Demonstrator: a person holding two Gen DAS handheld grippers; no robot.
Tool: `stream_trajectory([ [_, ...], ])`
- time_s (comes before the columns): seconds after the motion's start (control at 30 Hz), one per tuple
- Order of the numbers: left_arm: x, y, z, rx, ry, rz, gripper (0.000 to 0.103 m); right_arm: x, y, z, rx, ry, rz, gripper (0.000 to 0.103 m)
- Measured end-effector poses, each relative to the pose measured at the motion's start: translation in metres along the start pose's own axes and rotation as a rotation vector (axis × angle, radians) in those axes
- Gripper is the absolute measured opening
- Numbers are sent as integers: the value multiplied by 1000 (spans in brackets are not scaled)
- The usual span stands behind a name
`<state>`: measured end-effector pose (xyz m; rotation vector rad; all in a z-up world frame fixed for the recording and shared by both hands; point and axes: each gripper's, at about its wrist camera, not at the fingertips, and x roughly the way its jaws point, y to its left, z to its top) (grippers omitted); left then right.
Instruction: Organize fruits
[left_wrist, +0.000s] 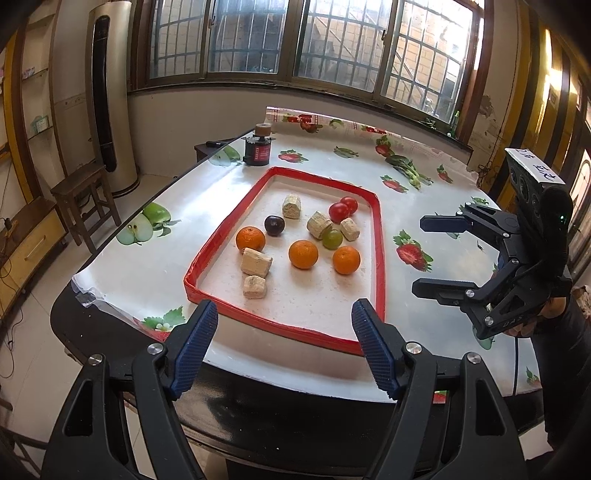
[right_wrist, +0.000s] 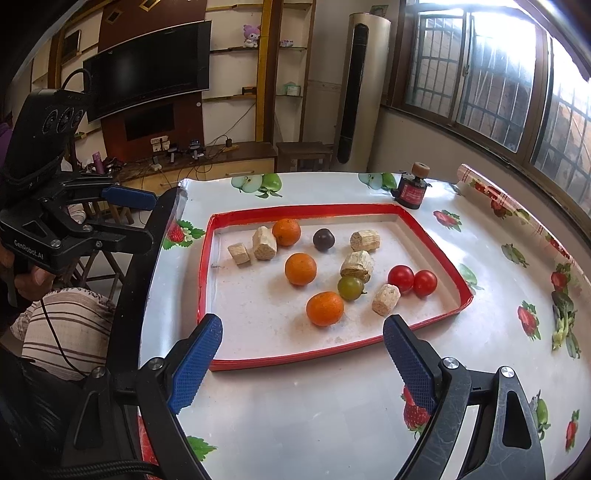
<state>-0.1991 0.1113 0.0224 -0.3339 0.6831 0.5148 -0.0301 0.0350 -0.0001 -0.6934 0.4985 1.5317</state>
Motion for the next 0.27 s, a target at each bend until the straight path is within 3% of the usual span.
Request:
stream_trajectory([
  [0.27,-6,-2,3,15,-12,22,75,-1,1,0,1,-6,6,90],
])
